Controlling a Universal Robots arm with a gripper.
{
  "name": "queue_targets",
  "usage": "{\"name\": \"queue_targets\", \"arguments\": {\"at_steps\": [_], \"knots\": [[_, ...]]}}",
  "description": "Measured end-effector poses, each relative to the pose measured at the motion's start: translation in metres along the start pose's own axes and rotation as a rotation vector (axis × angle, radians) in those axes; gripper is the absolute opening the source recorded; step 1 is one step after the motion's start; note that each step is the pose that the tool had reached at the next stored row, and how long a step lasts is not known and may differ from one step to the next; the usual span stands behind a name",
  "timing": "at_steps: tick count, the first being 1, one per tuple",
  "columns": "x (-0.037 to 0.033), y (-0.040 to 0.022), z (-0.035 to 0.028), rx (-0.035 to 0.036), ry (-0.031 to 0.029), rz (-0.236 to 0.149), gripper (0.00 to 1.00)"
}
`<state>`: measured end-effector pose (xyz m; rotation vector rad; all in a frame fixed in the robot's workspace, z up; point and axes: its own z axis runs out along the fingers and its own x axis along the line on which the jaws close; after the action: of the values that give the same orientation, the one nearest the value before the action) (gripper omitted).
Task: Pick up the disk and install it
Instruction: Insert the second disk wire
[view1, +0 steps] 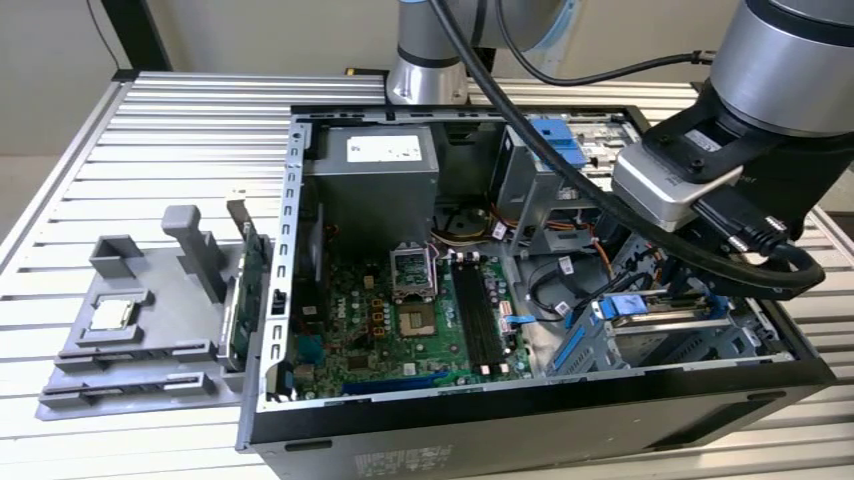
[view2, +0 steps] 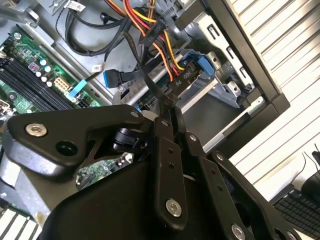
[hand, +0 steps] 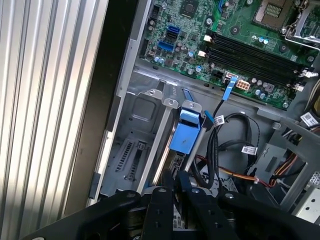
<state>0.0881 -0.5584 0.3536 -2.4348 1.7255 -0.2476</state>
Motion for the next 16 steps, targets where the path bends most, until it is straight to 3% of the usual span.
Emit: {"name": "queue_targets", "arguments": {"at_steps": [5, 16], "knots": [[0.0000, 0.0004, 0.0009, -0.0011, 0.0051, 0.027, 0.00], [-0.0001, 0.0005, 0.0013, -0.0016, 0.0076, 0.037, 0.00]]}}
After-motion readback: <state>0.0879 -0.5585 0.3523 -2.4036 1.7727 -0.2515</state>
